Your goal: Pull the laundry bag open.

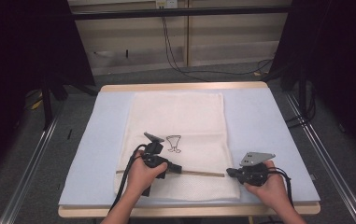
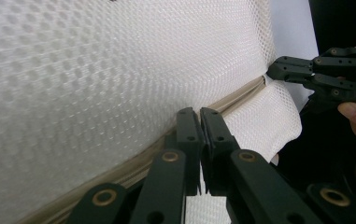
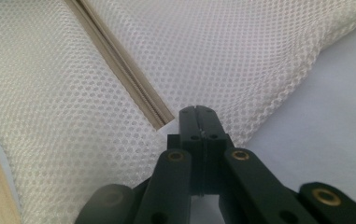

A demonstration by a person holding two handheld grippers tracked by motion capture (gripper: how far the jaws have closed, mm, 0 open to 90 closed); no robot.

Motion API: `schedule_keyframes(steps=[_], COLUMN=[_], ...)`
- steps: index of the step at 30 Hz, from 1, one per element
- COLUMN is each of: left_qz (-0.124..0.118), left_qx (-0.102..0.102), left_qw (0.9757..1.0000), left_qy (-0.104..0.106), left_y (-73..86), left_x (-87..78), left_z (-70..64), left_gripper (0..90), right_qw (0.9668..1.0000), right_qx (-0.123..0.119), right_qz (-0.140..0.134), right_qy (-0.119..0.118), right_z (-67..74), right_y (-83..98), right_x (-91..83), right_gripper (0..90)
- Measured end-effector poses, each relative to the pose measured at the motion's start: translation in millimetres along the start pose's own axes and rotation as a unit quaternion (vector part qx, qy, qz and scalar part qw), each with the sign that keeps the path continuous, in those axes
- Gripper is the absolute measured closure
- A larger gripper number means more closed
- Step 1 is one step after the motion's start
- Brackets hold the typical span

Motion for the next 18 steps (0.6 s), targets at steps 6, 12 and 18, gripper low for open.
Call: schedule_keyframes(steps=[6,12,18], left_qz=[-0.007,-0.015,-0.028], left_qx=[-0.004,-0.017,-0.03], left_qw=[0.9999,0.9996,0.9987], left_qy=[-0.01,-0.019,-0.029], left_y=[2.3,7.5,16.6], left_x=[-8.1,-29.2,-54.5], left_z=[5.4,21.0,41.0], left_gripper=[87.4,87.4,87.4], right_qw=[1.0,1.0,1.0], right_qx=[-0.001,0.0,-0.003], right_qz=[0.0,0.0,-0.001], right_qy=[0.0,0.0,-0.001], right_z=[0.0,-0.1,-0.3], right_y=[0.0,0.1,-0.2], right_x=[0.0,0.0,0.2], right_gripper=[90.0,90.0,90.0])
Point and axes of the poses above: each handheld gripper's, and its own axes: x roughly forward along the jaws, y roughly out of its underside, z roughly to its left, the point moved 1 cm from there along x, roughly forward along the jaws, and after that the axes turned 4 degrees about -y, right-handed, at the moved point
